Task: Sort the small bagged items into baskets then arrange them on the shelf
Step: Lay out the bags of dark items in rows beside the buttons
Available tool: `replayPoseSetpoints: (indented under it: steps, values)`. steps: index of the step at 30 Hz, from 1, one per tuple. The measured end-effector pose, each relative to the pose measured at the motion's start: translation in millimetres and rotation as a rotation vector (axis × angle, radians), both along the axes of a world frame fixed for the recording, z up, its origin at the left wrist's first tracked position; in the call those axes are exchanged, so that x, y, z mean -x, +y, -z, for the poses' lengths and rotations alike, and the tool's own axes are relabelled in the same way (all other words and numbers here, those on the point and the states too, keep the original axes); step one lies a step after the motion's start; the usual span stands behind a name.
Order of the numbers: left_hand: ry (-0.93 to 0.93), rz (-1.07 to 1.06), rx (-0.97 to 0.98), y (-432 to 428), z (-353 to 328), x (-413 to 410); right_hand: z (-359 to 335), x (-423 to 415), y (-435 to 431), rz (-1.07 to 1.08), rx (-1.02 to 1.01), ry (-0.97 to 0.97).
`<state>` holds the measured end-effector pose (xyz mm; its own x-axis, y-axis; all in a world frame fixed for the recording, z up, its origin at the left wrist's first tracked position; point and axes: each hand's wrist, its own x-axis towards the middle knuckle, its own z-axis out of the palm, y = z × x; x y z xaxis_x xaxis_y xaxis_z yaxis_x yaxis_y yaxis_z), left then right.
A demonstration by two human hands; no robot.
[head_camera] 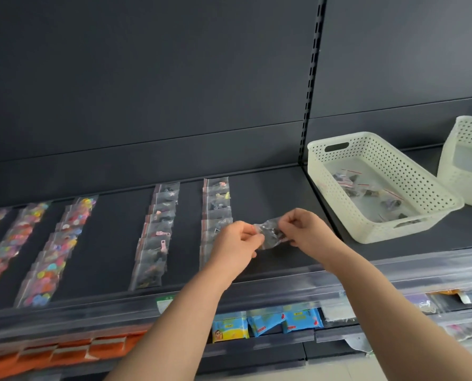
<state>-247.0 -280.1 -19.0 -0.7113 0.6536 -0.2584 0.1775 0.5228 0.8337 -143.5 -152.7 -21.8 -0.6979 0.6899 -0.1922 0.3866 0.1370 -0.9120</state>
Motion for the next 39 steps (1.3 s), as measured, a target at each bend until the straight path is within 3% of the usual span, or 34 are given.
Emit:
replayPoseSetpoints:
  steps: [4, 9, 17, 23, 29, 39]
  values:
    - [0.009, -0.113, -0.035, -28.2, -4.2, 15.3, -4.2, 10.9, -17.2, -0.082, -0.009, -0.036]
    - [0.088, -0.126, 0.147, -68.5, 2.8, 30.2, -0.8, 31.2, -48.0, -0.212, -0.150, -0.171]
    - [0.358, -0.115, 0.320, -85.3, 12.9, 35.8, 5.6, 42.1, -79.4, -0.169, -0.301, -0.229]
    - [0.449, -0.044, 0.376, -85.8, 18.6, 43.6, 10.8, 46.4, -88.8, -0.117, -0.364, -0.288]
    - [0.437, -0.042, 0.281, -82.3, 15.0, 53.6, 5.2, 44.1, -86.4, -0.033, -0.386, -0.246]
    - [0.254, 0.176, 0.083, -6.4, -7.0, 34.6, -33.3, 6.5, -18.4, 0.116, -0.934, -0.391]
